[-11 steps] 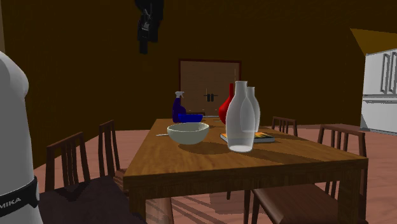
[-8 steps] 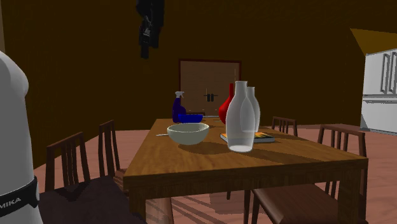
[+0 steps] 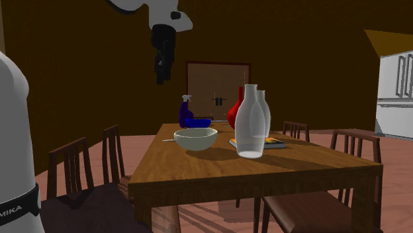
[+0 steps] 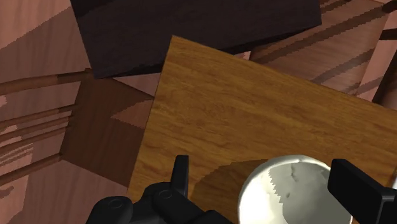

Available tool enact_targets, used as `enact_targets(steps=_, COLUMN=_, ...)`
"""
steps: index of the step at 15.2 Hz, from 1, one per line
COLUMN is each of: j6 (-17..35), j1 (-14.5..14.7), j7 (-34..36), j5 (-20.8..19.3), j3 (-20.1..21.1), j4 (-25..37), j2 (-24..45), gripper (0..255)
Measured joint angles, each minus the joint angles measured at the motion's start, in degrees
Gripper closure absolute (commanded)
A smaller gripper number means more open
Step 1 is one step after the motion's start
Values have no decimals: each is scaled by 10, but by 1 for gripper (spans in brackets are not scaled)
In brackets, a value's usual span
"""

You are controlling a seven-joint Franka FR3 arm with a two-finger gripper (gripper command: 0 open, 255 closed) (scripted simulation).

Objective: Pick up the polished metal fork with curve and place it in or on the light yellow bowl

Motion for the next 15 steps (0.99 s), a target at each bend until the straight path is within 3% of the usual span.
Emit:
enact_targets(steps=7, j6=108, j1=7, j7=90, j5=19, j3=50, j4=24, j2=115, gripper=0)
enact_targets(steps=15, j6=221, j1=11, j7=201, j5=-1, j3=96, j4=88, j2=274, gripper=0)
